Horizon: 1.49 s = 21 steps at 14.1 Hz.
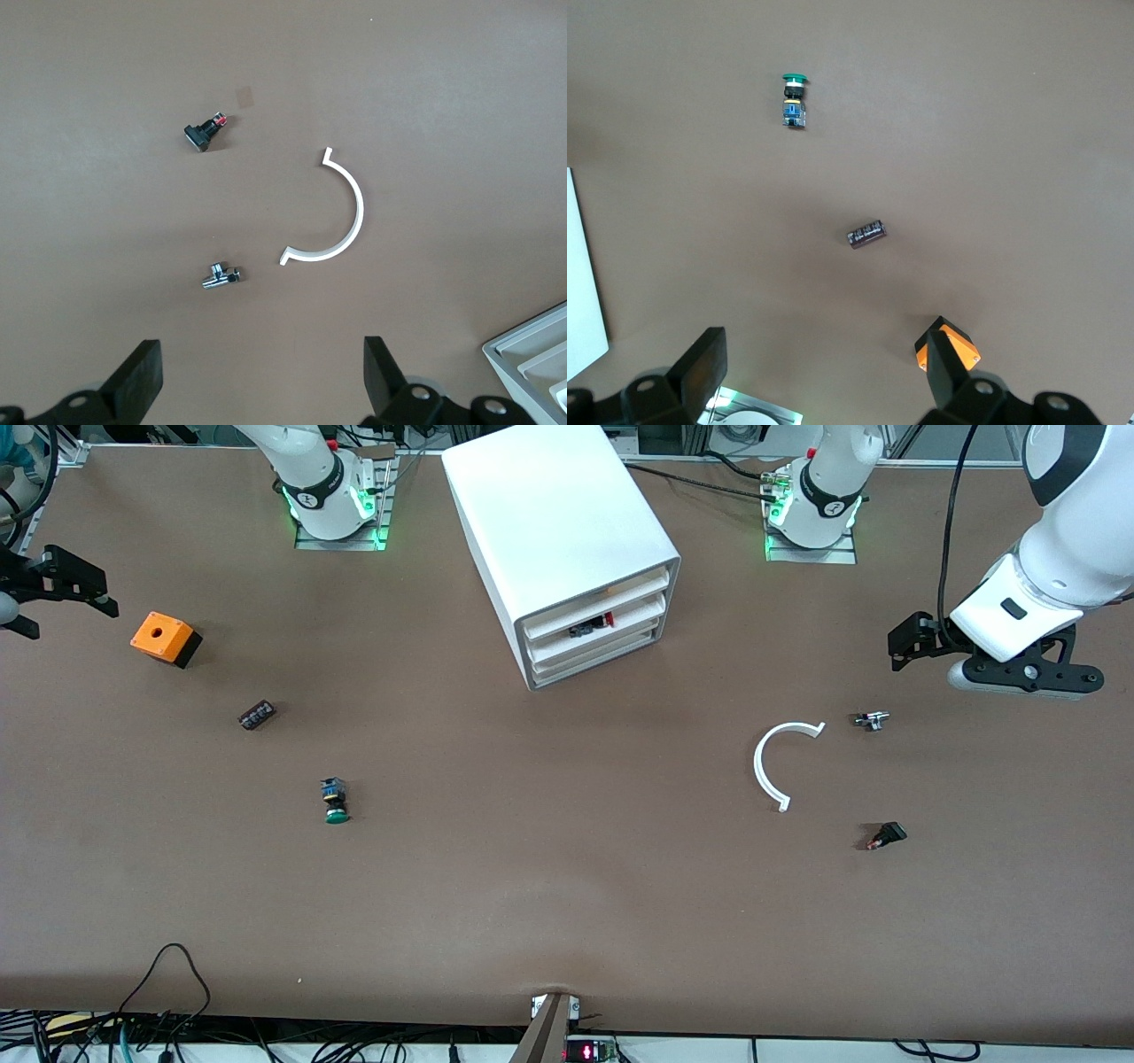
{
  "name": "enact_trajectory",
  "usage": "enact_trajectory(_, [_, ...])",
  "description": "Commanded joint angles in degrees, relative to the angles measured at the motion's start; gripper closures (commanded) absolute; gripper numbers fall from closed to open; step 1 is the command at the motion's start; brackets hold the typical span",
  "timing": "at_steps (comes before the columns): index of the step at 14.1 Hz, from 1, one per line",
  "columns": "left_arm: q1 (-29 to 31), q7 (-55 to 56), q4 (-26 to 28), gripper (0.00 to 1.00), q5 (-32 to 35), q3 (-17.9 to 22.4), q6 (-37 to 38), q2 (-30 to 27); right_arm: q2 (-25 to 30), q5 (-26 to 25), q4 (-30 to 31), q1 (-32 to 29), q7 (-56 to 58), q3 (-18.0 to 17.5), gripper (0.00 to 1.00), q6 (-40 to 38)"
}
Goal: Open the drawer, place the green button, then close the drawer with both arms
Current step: 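Reach the left gripper to the drawer handle while the right gripper reaches the button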
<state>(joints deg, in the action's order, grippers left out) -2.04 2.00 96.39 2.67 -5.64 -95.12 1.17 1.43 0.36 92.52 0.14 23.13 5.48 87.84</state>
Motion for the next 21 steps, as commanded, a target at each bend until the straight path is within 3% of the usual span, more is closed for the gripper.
enact_trajectory(1, [0.19, 0.29, -1.55, 0.00, -0.73, -0.07, 0.55, 0.68, -0.38, 0.26, -1.29, -0.22, 0.16, -0.12, 0.00, -1.18])
enact_trajectory(9, [-0.07, 0.20, -1.55, 0.00, -0.82, -0.07, 1.34, 0.94, -0.38, 0.34, -1.46, -0.23, -0.01, -0.11, 0.00, -1.26])
enact_trajectory(13, [-1.38, 0.02, -1.64, 0.00, -1.17, -0.51, 9.85, 1.91, -0.82, 0.26, -1.46, -0.23, -0.01, -0.03, 0.00, -1.18])
enact_trajectory(18, [-3.41, -0.50, -1.46, 0.00, -7.31, -2.18, 16.98, 3.92, -4.06, 0.78, -1.46, -0.23, -0.10, -0.11, 0.00, -0.91])
enact_trajectory(21, [-3.41, -4.19, -0.59, 0.00, -16.53, -2.18, 20.94, 8.91, -9.15, 0.96, -1.64, 0.56, 0.34, -0.20, 0.00, -1.00])
